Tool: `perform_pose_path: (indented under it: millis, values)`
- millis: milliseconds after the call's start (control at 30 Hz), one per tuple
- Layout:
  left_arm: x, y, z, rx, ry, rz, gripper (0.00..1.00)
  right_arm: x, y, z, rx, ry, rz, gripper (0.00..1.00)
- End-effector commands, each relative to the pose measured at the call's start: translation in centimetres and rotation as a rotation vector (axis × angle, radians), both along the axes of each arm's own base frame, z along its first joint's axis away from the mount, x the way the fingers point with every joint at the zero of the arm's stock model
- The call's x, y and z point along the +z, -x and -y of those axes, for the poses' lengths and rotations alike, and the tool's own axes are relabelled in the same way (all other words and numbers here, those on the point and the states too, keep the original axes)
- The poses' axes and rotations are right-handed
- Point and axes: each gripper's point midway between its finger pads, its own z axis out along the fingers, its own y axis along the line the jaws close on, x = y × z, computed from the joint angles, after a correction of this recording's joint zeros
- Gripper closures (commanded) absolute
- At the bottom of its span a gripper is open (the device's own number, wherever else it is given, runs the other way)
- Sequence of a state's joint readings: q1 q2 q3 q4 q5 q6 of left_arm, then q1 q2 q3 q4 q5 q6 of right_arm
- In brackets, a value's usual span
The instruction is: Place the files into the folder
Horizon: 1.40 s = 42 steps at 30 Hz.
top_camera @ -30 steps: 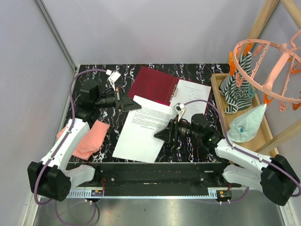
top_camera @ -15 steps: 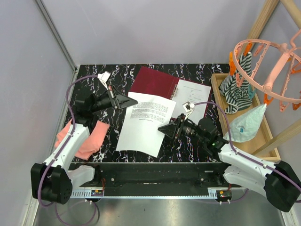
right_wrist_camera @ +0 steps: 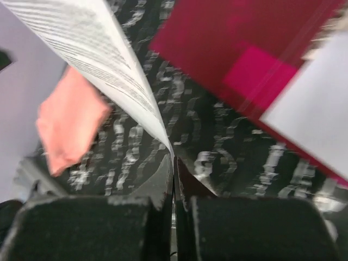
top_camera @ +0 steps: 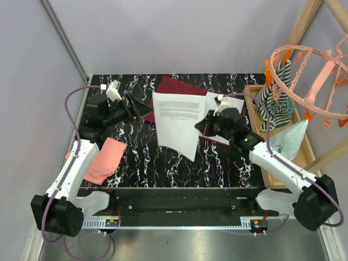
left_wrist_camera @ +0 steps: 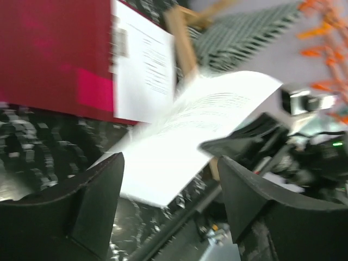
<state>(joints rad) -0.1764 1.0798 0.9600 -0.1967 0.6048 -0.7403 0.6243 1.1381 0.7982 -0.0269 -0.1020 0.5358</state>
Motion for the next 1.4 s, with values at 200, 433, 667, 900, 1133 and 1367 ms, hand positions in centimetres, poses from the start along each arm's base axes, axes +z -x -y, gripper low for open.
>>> perform_pose_path:
  millis: [200, 433, 667, 900, 1133, 1367]
  values:
    - [-2.7, -5.7, -0.6, 0.130, -0.071, -0.051, 0.29, -4.1, -6.7, 11.0, -0.156, 0.424, -0.099, 1.00]
    - [-3.7, -8.6, 2.0, 0.074, -0.053, -0.078, 0.30, -7.1, -10.1, 16.5, -0.255, 0.456, -0.193, 1.00]
    - [-5.4, -10.0, 3.1, 0.025, -0.062, -0.110, 0.29, -9.2, -12.1, 19.0, -0.222, 0.414, -0.227, 1.00]
    - [-5.4, -10.3, 3.9, -0.007, -0.051, -0.112, 0.30, -10.2, -14.7, 18.7, -0.166, 0.378, -0.219, 1.00]
    - [-6.0, -9.8, 4.3, -0.033, -0.045, -0.124, 0.30, -11.4, -16.6, 17.9, -0.095, 0.352, -0.224, 1.00]
    - [-6.0, -9.5, 4.6, -0.051, -0.038, -0.122, 0.30, -12.2, -17.4, 18.1, -0.074, 0.350, -0.251, 1.00]
